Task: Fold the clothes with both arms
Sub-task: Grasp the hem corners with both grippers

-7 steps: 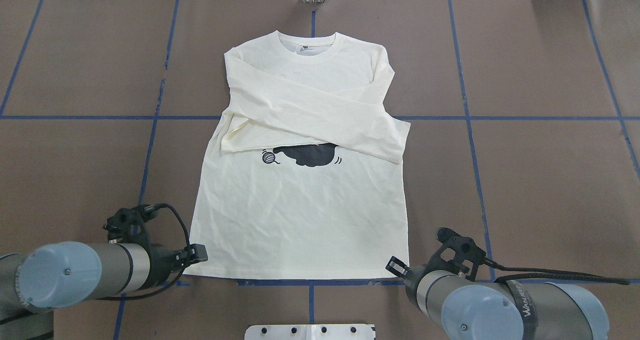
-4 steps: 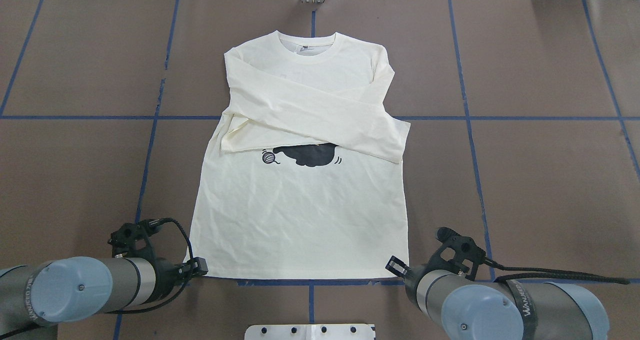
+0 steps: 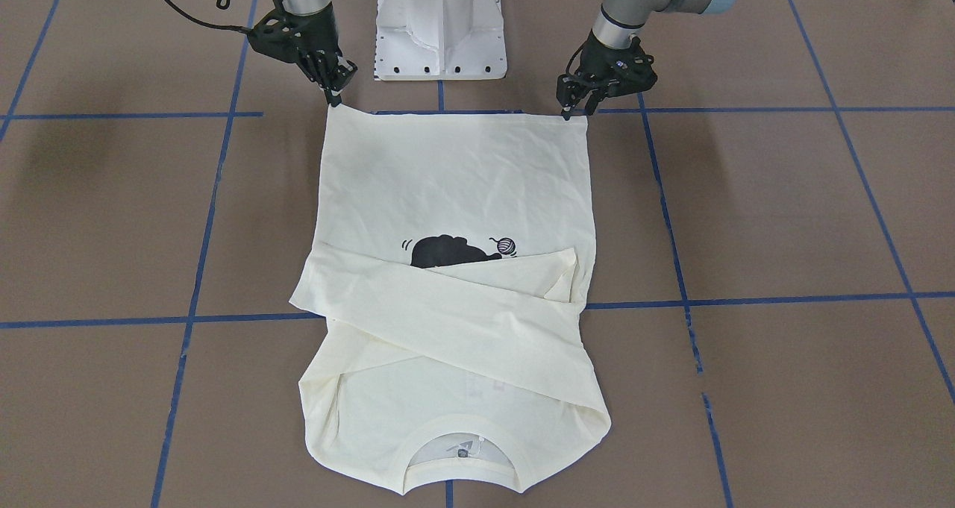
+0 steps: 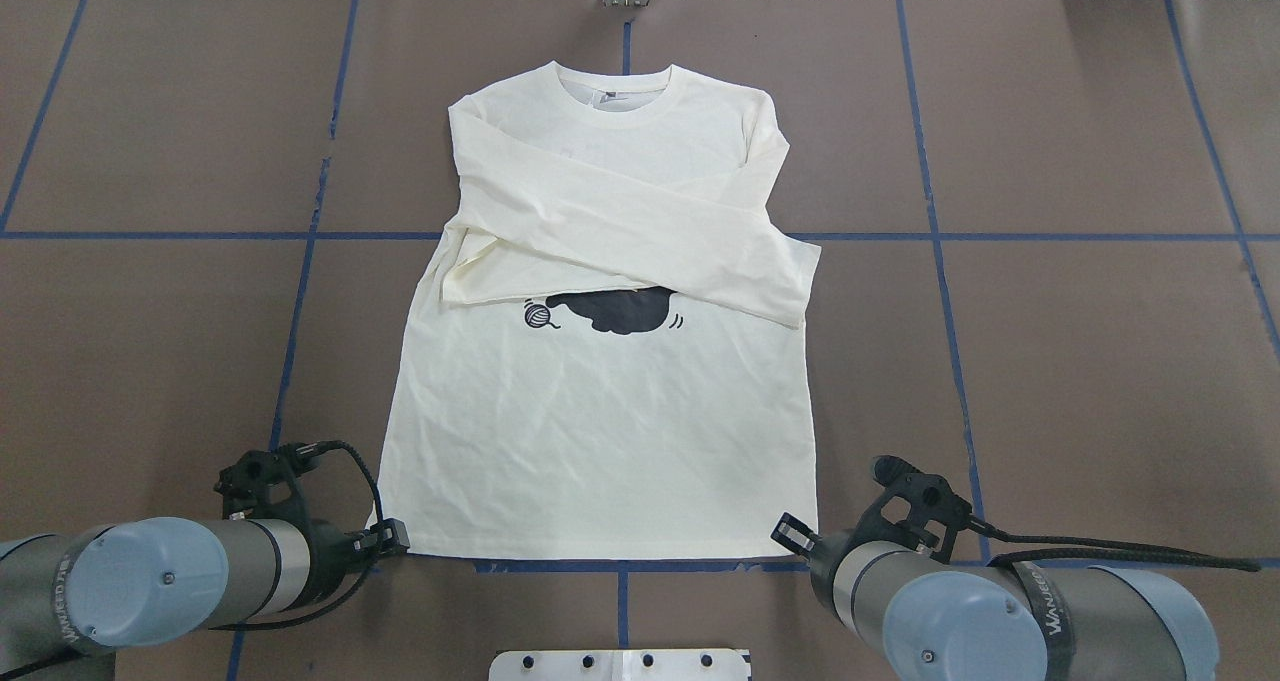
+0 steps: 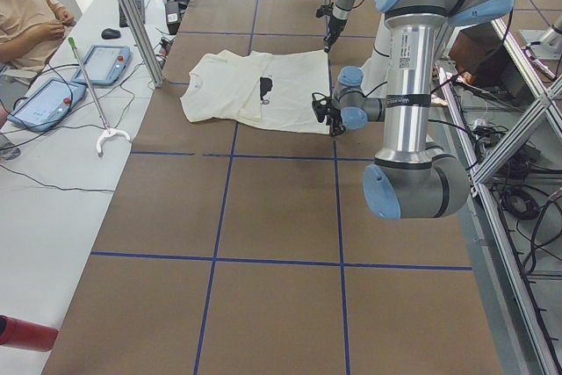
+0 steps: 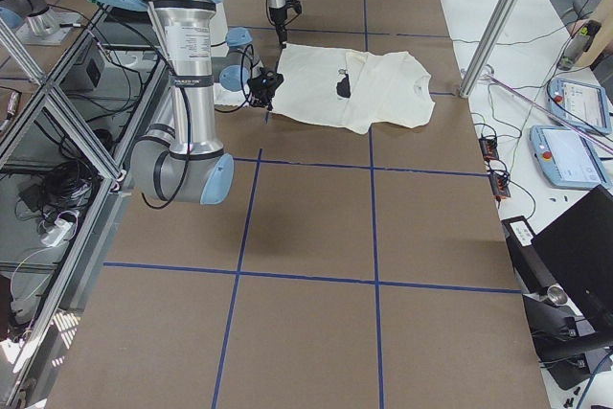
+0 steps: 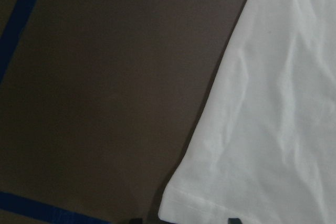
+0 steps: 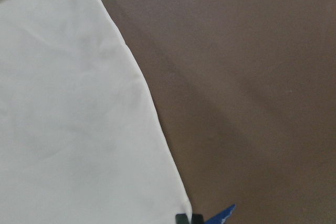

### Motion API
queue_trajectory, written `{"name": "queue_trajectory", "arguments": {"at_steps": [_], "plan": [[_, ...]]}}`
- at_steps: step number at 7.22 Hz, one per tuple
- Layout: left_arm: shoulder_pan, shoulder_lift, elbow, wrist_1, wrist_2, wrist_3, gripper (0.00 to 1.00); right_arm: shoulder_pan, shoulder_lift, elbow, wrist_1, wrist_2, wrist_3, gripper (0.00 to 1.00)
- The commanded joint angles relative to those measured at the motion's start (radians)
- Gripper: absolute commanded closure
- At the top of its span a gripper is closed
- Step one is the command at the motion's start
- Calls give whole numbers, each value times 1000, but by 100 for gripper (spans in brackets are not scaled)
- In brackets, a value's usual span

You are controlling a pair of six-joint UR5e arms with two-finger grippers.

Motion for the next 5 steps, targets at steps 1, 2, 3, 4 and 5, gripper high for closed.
{"name": "queue_trajectory", "arguments": {"at_steps": [1, 2, 3, 4, 5], "plan": [[-2, 0, 4, 0, 1, 2, 71, 1, 0, 0, 0, -2, 0, 100], [0, 0, 24, 0, 1, 3, 84, 1, 0, 0, 0, -2, 0, 100], [-11, 2, 6, 0, 1, 8, 100, 1, 0, 2, 0, -2, 0, 100], [-13, 2, -14, 3, -2, 8, 100, 0, 0, 3, 0, -2, 0, 100], [-13, -7, -25, 26, -2, 8, 100, 1, 0, 5, 0, 0, 0, 100]]}}
